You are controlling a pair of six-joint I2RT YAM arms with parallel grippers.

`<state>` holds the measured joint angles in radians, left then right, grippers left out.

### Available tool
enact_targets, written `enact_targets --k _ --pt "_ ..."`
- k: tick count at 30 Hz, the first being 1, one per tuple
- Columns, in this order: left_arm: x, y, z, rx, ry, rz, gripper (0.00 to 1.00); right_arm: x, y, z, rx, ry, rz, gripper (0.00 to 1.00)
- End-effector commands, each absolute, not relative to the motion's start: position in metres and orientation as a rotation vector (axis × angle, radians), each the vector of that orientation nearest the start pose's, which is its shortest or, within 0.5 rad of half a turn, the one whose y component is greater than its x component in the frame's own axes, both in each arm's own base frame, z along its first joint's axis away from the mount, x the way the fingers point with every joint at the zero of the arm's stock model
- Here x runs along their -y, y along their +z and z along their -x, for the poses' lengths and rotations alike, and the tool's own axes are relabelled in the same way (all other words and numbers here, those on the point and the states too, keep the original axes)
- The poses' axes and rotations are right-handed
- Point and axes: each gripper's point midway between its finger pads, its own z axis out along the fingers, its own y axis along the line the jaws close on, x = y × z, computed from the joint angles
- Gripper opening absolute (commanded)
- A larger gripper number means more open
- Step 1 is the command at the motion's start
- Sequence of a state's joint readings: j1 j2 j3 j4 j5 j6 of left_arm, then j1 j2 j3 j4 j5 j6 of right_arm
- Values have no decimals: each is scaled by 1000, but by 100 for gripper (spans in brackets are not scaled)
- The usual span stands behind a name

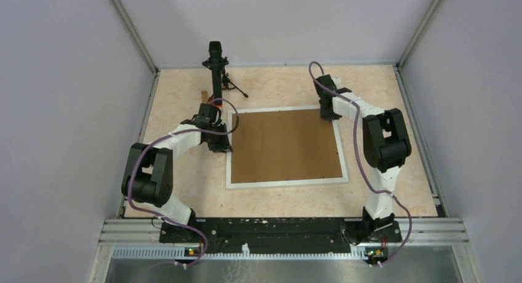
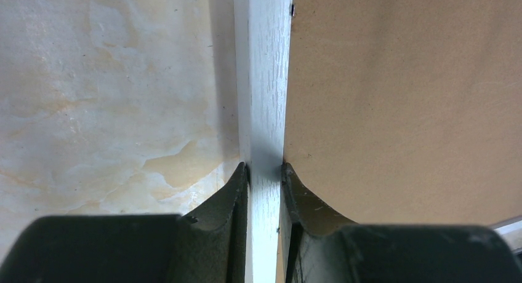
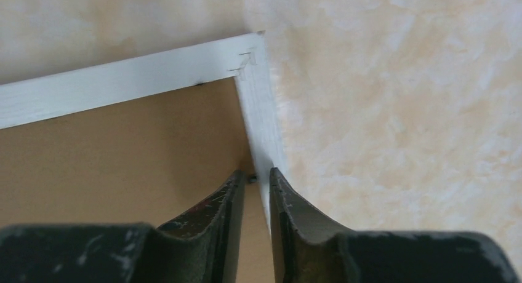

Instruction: Put the photo into the frame

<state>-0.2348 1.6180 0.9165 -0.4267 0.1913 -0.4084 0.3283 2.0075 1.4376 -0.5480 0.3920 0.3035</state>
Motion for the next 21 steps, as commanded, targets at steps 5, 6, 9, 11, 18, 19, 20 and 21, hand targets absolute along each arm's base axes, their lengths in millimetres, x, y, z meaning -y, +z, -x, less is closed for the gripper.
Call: enact_targets --k 5,6,9,11,18,19,20,21 --pt "99 -26 -273 -2917 -236 195 15 -192 -31 -358 -2962 81 114 43" --pt "100 -25 -273 -2916 -240 198 15 -194 -16 -363 -2937 99 129 49" --pt "97 -18 -276 -2897 -214 188 17 -173 39 -382 -2804 78 80 63" --pt "94 -8 -278 -2876 -177 178 24 -157 68 -389 -2732 132 29 64" --pt "108 62 -258 -2811 -165 242 95 -88 65 -413 -2674 -11 -112 63" --pt "120 70 -245 -2836 -255 297 98 -84 60 -417 -2684 -28 -122 62" --pt "134 79 -230 -2857 -358 359 99 -79 51 -420 -2696 -51 -136 60" --pt "147 84 -215 -2884 -446 429 99 -75 50 -424 -2691 -62 -150 58"
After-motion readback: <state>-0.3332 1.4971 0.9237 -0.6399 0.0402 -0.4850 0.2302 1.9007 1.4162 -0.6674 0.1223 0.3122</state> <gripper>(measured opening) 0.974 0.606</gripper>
